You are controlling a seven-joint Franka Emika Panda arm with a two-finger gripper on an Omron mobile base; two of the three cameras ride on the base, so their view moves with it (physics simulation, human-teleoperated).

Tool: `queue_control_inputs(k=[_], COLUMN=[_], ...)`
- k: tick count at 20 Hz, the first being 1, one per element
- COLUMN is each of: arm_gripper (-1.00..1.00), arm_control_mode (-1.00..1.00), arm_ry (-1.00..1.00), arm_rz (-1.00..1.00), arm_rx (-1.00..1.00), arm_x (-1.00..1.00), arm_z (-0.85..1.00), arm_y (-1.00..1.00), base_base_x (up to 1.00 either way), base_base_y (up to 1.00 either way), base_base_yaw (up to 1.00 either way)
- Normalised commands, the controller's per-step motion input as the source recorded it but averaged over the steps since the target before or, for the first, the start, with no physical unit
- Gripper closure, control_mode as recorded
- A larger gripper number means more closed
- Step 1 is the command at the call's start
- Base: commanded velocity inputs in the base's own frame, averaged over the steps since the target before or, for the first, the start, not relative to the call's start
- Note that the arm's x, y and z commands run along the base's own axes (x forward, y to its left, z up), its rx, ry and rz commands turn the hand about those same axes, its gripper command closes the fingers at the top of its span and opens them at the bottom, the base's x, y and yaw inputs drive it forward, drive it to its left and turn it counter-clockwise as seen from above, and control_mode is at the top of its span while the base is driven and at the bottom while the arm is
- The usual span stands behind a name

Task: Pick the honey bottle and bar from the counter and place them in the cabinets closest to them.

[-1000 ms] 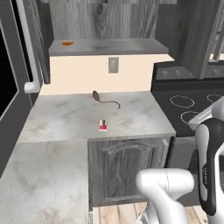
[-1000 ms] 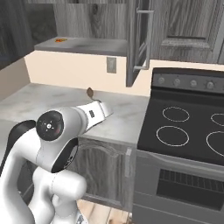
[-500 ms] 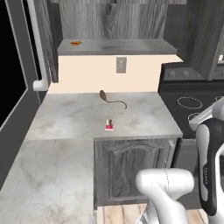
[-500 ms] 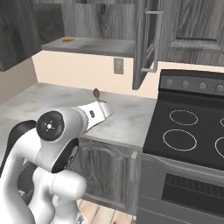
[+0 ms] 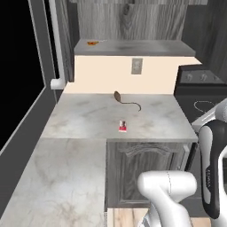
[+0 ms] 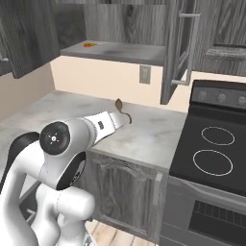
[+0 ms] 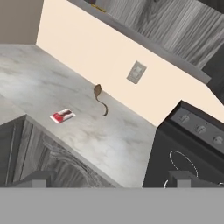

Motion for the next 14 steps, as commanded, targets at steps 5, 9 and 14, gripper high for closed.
queue_control_inputs(k=[5, 9, 14], arm_gripper=[-1.00, -1.00, -1.00], arm_control_mode=[1.00, 1.00, 1.00], arm_ry=[0.00, 0.00, 0.00], arm_rz=[0.00, 0.00, 0.00], arm_rx=[0.00, 0.00, 0.00], arm_x=[0.00, 0.00, 0.00], arm_z=[0.00, 0.00, 0.00], arm_y=[0.00, 0.00, 0.00], base_base_x=[0.00, 0.00, 0.28], base_base_y=[0.26, 0.13, 0.12], base_base_yaw=[0.10, 0.02, -0.03])
